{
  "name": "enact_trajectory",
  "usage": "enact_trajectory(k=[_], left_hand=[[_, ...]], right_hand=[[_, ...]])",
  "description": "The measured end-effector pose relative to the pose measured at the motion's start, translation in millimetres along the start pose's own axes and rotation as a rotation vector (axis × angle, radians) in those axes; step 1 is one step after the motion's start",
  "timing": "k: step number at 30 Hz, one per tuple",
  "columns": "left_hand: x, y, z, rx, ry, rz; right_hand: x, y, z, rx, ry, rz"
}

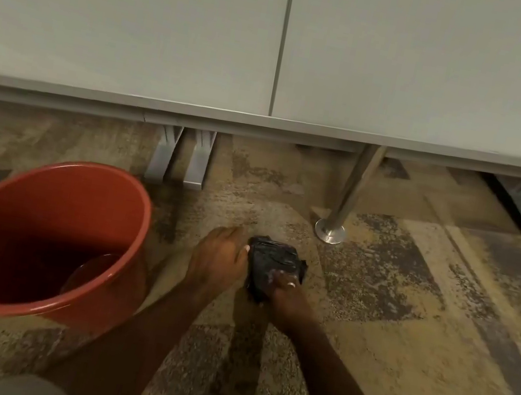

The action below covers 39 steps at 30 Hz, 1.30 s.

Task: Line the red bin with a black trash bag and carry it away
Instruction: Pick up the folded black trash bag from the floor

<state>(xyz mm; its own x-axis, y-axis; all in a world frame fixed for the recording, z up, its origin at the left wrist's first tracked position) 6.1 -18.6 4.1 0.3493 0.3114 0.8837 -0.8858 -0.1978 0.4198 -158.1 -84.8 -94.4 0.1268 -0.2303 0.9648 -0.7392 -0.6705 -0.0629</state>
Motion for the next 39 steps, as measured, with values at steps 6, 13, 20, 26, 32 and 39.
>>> enact_trajectory(k=[6, 13, 20, 26, 32, 39], left_hand=[[-13.2, -16.4, 7.8, 0.068, -0.034, -0.068], [-19.7, -26.7, 7.0, 0.035, -0.094, -0.203], [48.7, 1.4, 23.5, -0.046, 0.085, -0.786], [153.8, -8.1, 20.6, -0.119, 0.334, -0.889], [208.7, -26.1, -12.9, -0.013, 0.236, -0.819], [255.8, -84.4, -55.7, 0.217, 0.446, -1.168]], right_hand=[[-45.0, -0.9, 7.6, 0.093, -0.174, -0.262], [-21.7, 11.4, 10.7, 0.055, 0.000, -0.187], [107.0, 2.3, 10.4, -0.217, 0.627, 0.626], [231.9, -45.4, 0.0, -0.102, 0.682, 1.265], [332.4, -141.3, -7.8, 0.152, 0.625, 1.228], [354.7, -271.5, -4.8, 0.462, 0.469, 0.849]])
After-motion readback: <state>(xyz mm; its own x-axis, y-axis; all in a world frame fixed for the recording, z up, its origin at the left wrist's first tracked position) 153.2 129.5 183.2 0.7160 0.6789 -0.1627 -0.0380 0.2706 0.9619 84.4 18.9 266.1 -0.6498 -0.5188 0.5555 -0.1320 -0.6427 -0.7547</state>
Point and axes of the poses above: each hand's wrist, its own z-axis towards the middle knuckle, its own x-axis out of the back of the hand, y = z × x, the point moved 2 cm from there along z, towards the middle knuckle, and after that the axes turned 7 degrees about -z, right-handed, at the moved point
